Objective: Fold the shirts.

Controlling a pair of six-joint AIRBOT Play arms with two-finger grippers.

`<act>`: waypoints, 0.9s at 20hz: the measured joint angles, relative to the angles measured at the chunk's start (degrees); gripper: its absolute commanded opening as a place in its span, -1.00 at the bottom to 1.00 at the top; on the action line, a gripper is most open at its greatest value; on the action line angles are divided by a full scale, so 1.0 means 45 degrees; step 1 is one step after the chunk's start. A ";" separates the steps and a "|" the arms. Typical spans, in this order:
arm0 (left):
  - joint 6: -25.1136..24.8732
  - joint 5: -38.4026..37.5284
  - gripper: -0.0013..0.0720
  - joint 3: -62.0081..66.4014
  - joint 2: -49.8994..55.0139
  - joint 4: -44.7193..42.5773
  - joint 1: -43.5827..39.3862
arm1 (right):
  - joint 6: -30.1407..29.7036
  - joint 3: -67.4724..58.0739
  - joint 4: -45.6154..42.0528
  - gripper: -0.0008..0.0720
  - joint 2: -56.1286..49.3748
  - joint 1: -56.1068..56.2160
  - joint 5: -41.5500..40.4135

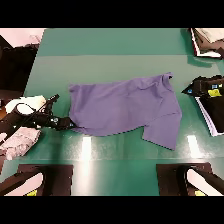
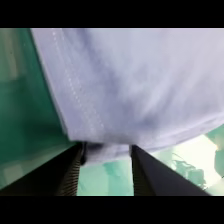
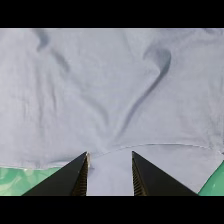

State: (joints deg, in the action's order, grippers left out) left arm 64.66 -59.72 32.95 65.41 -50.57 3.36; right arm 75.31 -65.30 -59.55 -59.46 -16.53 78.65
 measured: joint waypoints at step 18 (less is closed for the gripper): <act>0.0525 -0.2599 -0.89 0.2701 -0.2288 -0.2443 -0.0015 | -0.0102 0.2399 -0.2103 -0.03 -0.0690 -0.2191 0.0316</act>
State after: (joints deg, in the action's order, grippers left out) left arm 67.02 -71.42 45.10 55.11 -61.56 3.29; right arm 74.85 -54.50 -69.01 -62.57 -26.39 80.07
